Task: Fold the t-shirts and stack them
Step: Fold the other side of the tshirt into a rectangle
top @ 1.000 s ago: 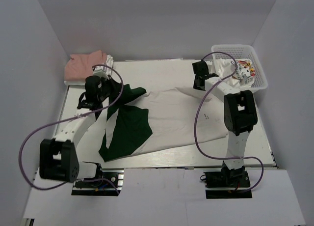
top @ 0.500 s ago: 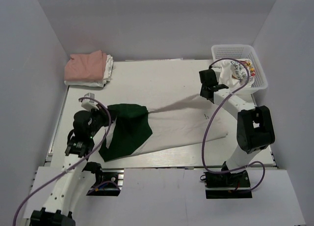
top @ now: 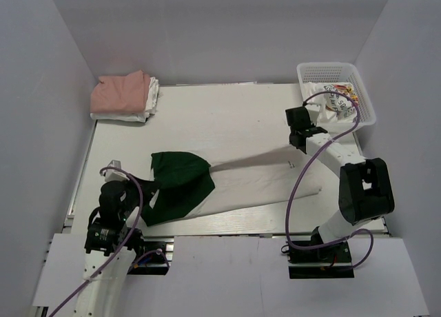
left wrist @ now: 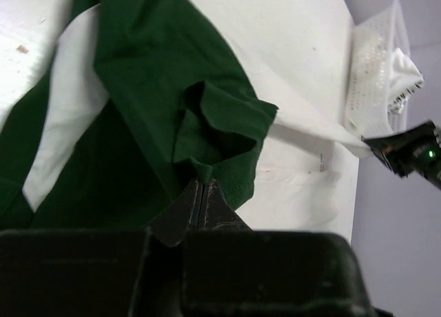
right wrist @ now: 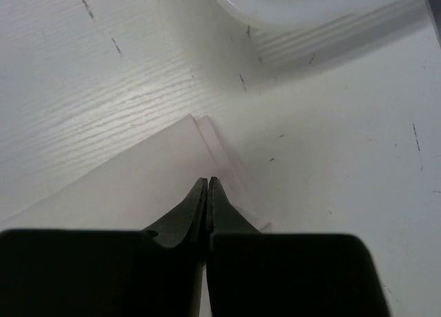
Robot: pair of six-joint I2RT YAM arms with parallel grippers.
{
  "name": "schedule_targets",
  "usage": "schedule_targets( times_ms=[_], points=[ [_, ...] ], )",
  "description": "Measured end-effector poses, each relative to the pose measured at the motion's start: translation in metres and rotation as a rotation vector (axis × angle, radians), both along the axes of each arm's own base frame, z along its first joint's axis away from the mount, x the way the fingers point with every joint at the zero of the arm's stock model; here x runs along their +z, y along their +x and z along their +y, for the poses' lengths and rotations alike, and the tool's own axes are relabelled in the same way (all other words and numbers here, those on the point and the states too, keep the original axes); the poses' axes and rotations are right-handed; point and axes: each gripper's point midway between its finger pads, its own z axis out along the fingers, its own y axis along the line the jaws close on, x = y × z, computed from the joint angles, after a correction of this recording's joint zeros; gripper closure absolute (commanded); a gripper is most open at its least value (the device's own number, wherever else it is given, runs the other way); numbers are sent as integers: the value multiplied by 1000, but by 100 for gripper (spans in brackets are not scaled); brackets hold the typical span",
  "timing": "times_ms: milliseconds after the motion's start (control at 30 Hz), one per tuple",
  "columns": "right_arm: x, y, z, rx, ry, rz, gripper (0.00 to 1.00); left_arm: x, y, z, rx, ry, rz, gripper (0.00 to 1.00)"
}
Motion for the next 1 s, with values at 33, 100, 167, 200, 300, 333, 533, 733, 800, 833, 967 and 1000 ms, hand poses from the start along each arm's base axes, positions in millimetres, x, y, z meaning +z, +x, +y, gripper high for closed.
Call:
schedule_targets(
  times_ms=[33,100,167,200,300,333,533,733,800,833,967,1000],
  points=[
    [-3,-4,-2,-3,2,9,100,-3,-2,2,18,-3,20,100],
    [-8,-11,-3,-8,14,22,99,-8,-4,6,46,-12,55,100],
    [-14,-19,-4,-16,27,33,95,-14,-6,7,60,-19,93,98],
    [-17,-23,-5,-22,32,37,92,-18,-7,7,63,-20,119,94],
    [-27,-41,-9,-50,43,64,76,-29,-15,2,39,-24,220,64],
    [-29,-46,-12,-65,41,73,67,-29,-19,0,24,-26,245,56],
    [-28,-84,-25,-154,58,94,10,-5,-45,-6,-55,-8,314,0],
    [0,-97,-1,11,206,-20,10,7,-28,-11,-124,40,286,0],
    [9,-88,19,116,260,-62,10,3,-10,-17,-159,48,277,0],
    [12,-84,27,161,279,-73,10,-2,1,-20,-175,49,277,0],
    [10,-67,61,307,327,-45,10,-29,44,-36,-243,42,282,0],
    [7,-64,67,330,337,-35,10,-37,53,-40,-258,45,290,0]
  ],
)
